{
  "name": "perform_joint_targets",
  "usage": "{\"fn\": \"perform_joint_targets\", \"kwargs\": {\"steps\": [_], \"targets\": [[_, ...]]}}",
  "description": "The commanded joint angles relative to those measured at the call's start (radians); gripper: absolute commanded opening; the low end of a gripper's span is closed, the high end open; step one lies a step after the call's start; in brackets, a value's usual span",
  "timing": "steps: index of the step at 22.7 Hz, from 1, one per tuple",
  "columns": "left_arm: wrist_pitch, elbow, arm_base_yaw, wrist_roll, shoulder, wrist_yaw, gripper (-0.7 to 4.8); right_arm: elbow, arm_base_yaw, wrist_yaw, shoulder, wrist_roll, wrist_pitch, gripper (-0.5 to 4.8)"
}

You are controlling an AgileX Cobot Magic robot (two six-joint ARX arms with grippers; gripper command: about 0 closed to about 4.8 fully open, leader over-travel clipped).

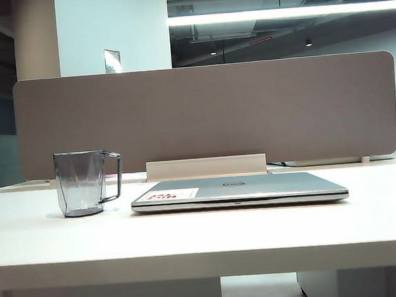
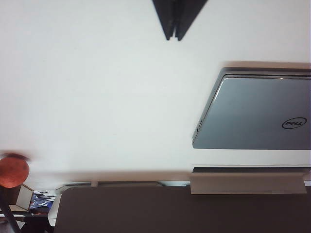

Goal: Pick up the water cup and place it on the side of the laptop close to you.

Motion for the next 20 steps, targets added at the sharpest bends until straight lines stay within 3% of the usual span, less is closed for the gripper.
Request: {"fn": "perform_joint_targets", "kwargs": {"steps": [1,16,20], "targets": [[0.013,0.003,0.0,-0.002,0.001,0.0,-0.03,-0.006,0.0,-0.002,-0.002,-0.003,0.013,-0.01],[0.016,0.003,0.0,-0.003,0.001,0.011,-0.03,-0.006,0.0,-0.01,-0.002,0.001,0.018,-0.01],[0.029,0.003,-0.003,-0.006,0.001,0.058,-0.04,-0.005,0.001,-0.061,-0.002,0.109,0.021,-0.01]]}}
